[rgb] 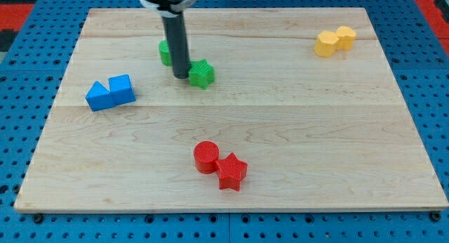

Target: Move the green star to the center of the board

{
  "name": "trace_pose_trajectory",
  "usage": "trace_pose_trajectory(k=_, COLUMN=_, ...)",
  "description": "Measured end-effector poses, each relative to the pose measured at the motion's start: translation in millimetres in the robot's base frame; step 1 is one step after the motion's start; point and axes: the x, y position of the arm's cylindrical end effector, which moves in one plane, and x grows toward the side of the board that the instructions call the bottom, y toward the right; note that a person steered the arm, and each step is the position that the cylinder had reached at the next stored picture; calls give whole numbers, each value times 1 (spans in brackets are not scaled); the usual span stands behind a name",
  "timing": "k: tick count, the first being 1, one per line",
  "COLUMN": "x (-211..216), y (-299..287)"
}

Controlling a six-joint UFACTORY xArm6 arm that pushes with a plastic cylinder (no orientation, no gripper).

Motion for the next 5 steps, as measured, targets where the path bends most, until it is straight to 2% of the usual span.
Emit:
trace_pose_trajectory(k=2, x=-28, y=64)
trace_pose_trajectory(k=4, x=-24, y=43)
trace_pose_trajectory(k=5, x=0, y=32)
